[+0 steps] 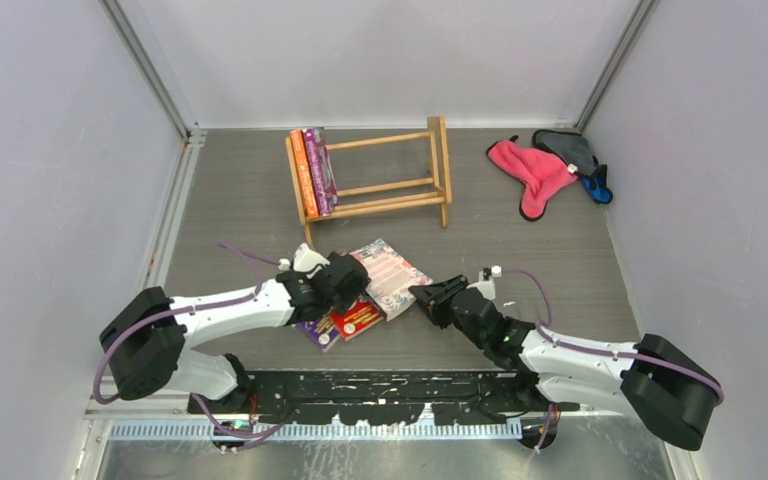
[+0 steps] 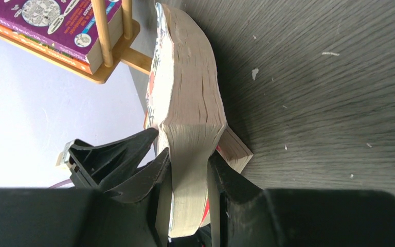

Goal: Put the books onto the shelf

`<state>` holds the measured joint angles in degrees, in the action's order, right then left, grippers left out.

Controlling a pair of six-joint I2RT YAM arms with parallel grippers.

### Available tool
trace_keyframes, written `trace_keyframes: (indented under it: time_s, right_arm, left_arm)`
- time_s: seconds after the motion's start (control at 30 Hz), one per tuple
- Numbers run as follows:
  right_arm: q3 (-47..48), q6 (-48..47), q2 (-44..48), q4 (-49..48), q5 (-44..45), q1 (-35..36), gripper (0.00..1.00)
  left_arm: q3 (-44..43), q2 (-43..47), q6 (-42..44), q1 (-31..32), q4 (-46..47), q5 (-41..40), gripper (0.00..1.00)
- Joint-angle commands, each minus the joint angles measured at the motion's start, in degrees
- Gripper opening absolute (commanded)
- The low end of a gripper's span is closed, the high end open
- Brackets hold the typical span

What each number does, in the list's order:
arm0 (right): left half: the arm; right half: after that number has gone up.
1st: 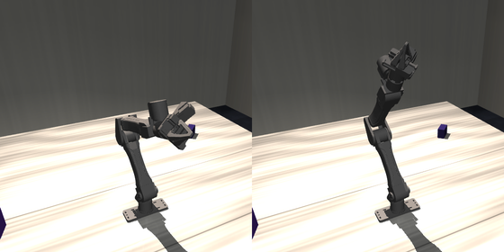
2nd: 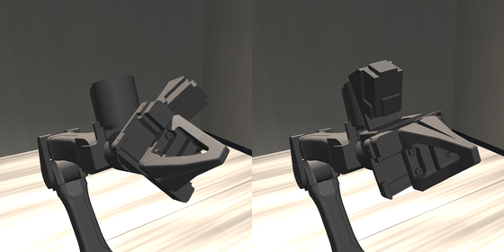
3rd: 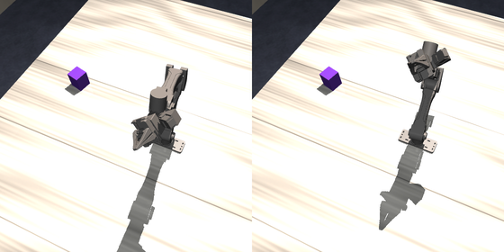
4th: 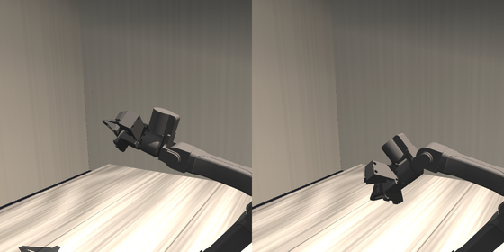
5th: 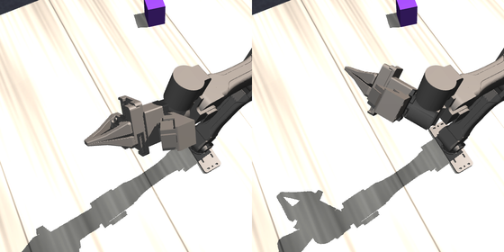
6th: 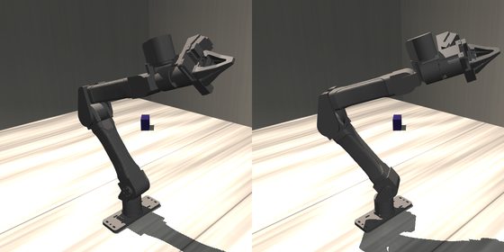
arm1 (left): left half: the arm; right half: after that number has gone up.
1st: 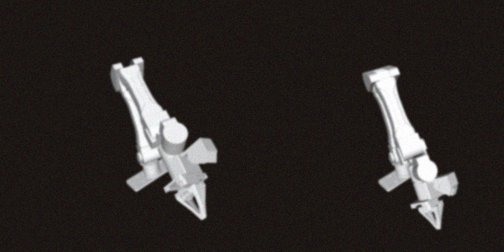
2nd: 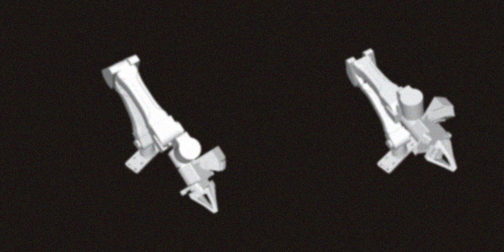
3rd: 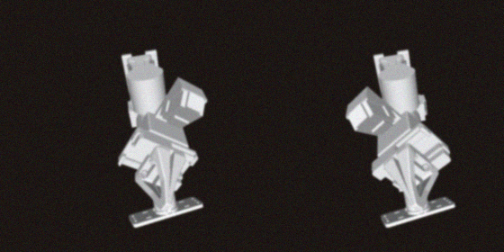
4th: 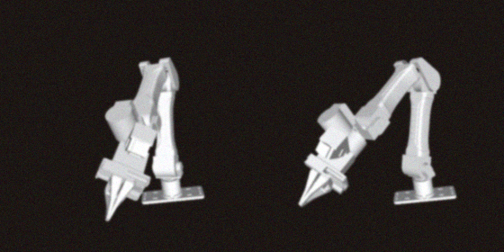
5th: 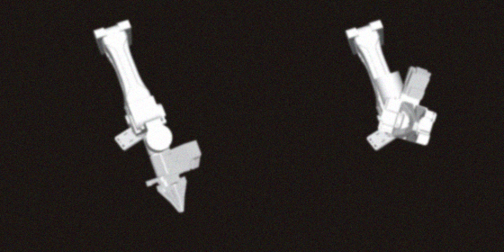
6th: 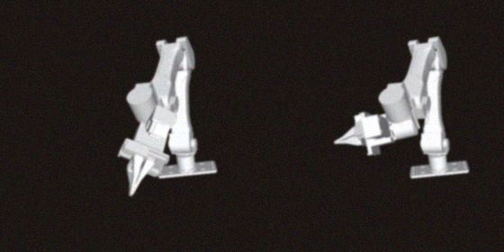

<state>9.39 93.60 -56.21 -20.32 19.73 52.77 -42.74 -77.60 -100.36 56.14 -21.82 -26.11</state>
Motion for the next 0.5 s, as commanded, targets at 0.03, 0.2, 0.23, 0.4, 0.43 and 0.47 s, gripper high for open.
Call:
trace_keyframes:
  time_s: [0.03, 0.2, 0.23, 0.4, 0.43, 0.47]
  right_arm:
    - [1.59, 3.69, 2.72, -3.69, -6.34, -0.98, 0.01]
    - [1.76, 4.95, 6.39, -0.51, -10.24, -3.6, 0.01]
    - [1.74, 5.34, 7.08, -0.14, -10.89, -3.91, 0.01]
    - [2.1, 7.08, 9.23, 2.37, -12.77, -4.18, 0.01]
    - [2.13, 7.38, 9.22, 2.54, -13.23, -4.17, 0.01]
    - [2.06, 7.57, 9.15, 2.2, -13.6, -4.18, 0.01]
  left_arm:
    - [0.27, -2.33, -0.53, -0.42, 4.91, 0.31, 0.57]
    - [0.53, -3.7, -0.81, -0.46, 6.85, 1.05, 0.57]
    - [0.94, -3.76, -1.07, -0.46, 7.41, 1.12, 0.57]
    - [3.5, -2.87, -3.85, -0.39, 8.56, 0.37, 0.55]
    - [3.99, -2.42, -4.61, -0.38, 8.69, -0.09, 0.54]
    - [4.48, -1.59, -4.82, -0.33, 9.07, -0.64, 0.52]
